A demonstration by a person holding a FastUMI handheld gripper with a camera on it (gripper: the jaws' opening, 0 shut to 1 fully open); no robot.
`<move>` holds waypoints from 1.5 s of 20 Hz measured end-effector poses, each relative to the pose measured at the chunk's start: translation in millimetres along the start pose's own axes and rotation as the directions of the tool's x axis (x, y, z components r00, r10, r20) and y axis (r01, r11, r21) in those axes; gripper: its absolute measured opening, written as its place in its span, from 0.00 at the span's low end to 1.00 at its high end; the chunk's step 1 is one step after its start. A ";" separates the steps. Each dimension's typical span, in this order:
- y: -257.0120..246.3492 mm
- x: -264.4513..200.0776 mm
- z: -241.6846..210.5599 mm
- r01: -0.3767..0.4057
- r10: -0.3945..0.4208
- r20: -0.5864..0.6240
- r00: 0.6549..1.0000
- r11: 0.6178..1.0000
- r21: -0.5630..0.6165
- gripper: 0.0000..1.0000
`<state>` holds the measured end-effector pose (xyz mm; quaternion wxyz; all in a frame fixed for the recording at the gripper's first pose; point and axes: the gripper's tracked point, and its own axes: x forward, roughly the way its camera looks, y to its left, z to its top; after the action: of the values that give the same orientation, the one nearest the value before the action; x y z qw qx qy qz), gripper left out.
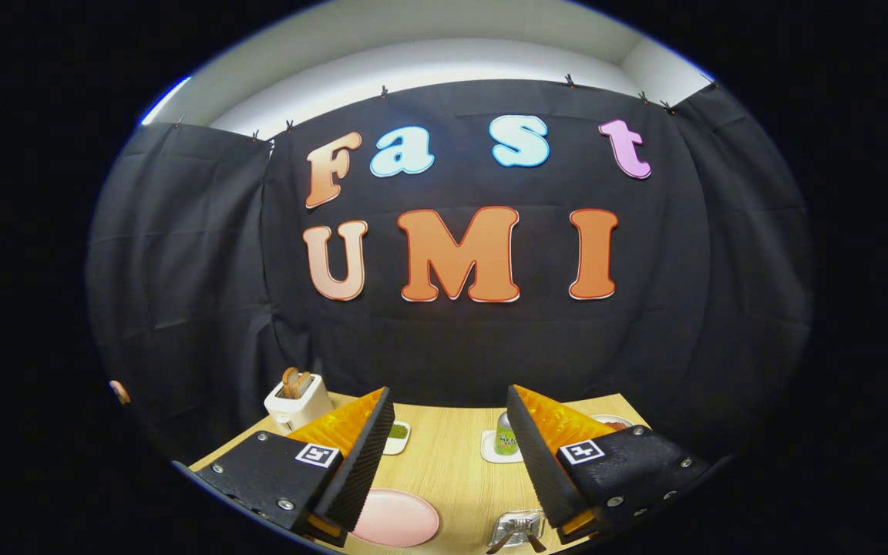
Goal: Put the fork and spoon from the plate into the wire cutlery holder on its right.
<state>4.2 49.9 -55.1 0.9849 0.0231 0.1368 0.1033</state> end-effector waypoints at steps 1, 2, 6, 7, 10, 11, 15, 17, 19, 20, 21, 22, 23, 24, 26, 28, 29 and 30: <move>-1.1 0.0 8.4 0.008 -0.008 0.022 1.000 1.000 -0.009 0.89; -2.2 -0.8 12.9 0.017 -0.017 0.040 0.999 1.000 -0.020 0.89; 1.0 -4.9 22.0 0.032 -0.028 0.076 0.997 0.997 -0.064 0.88; 1.8 -6.1 20.7 0.034 -0.028 0.074 0.997 0.997 -0.069 0.88; 5.5 -6.7 19.0 0.025 -0.022 0.066 0.998 0.998 -0.051 0.89; 4.4 -7.4 19.5 0.028 -0.025 0.068 0.997 0.999 -0.045 0.88; 1.4 -10.4 28.6 0.037 -0.034 0.099 0.995 0.999 -0.036 0.88; 1.0 -10.4 29.9 0.044 -0.039 0.110 0.993 0.998 -0.039 0.88; 1.6 -11.1 28.6 0.047 -0.042 0.119 0.992 0.998 -0.039 0.90; 2.6 -9.8 28.4 0.048 -0.043 0.121 0.992 0.998 -0.037 0.93; 3.8 -10.5 26.9 0.047 -0.042 0.120 0.992 0.998 -0.036 0.94; 4.4 -10.5 25.5 0.047 -0.043 0.120 0.992 0.998 -0.035 0.95; 4.6 -10.6 25.5 0.047 -0.042 0.123 0.992 0.998 -0.035 0.96; 6.1 -9.8 25.8 0.046 -0.042 0.129 0.991 0.998 -0.035 0.97; 6.4 -9.4 25.3 0.048 -0.043 0.128 0.991 0.998 -0.034 0.97; 5.8 -9.5 27.8 0.050 -0.045 0.136 0.990 0.998 -0.034 0.97; 5.8 -9.3 28.4 0.055 -0.049 0.141 0.989 0.998 -0.034 0.97; 5.4 -9.2 26.4 0.056 -0.051 0.141 0.989 0.998 -0.034 0.97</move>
<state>1.7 52.8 -26.9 0.9948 0.0082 0.0660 0.0777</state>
